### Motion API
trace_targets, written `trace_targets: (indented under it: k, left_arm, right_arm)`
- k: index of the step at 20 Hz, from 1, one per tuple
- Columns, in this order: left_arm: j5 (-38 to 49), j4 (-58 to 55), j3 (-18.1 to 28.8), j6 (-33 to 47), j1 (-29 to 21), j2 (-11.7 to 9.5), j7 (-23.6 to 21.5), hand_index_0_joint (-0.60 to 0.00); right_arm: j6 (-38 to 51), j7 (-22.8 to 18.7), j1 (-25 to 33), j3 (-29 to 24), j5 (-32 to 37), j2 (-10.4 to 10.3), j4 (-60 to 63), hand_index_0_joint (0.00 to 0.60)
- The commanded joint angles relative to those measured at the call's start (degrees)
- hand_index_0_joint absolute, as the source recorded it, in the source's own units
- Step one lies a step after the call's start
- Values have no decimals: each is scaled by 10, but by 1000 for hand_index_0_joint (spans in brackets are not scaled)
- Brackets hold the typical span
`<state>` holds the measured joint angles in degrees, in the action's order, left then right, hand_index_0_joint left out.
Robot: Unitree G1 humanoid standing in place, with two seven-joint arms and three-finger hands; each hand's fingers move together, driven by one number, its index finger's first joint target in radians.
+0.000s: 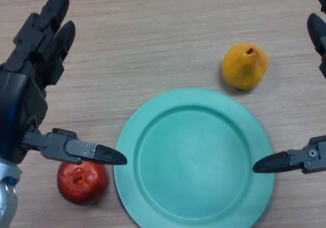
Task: Pick up the red apple and place it on the plate
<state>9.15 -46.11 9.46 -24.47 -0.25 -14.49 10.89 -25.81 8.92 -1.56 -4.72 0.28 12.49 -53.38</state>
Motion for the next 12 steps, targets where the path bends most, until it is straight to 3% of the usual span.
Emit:
trace_targets:
  k: [1, 6, 9, 12]
  left_arm:
    - [-11, -22, 36, 93, -13, -14, -6, 0]
    - [1, -42, 35, 97, 22, 0, -1, 0]
    - [2, -48, 51, 153, 87, 25, 25, 0]
    - [-8, -9, 60, 237, 141, 35, 42, 0]
  right_arm:
    - [66, -17, 15, -17, 17, 9, -20, 0]
    - [49, -16, 36, -16, 20, 18, -13, 0]
    - [44, -14, 47, -12, 13, 20, -3, 0]
    - [48, -12, 62, 4, -3, 21, 16, 0]
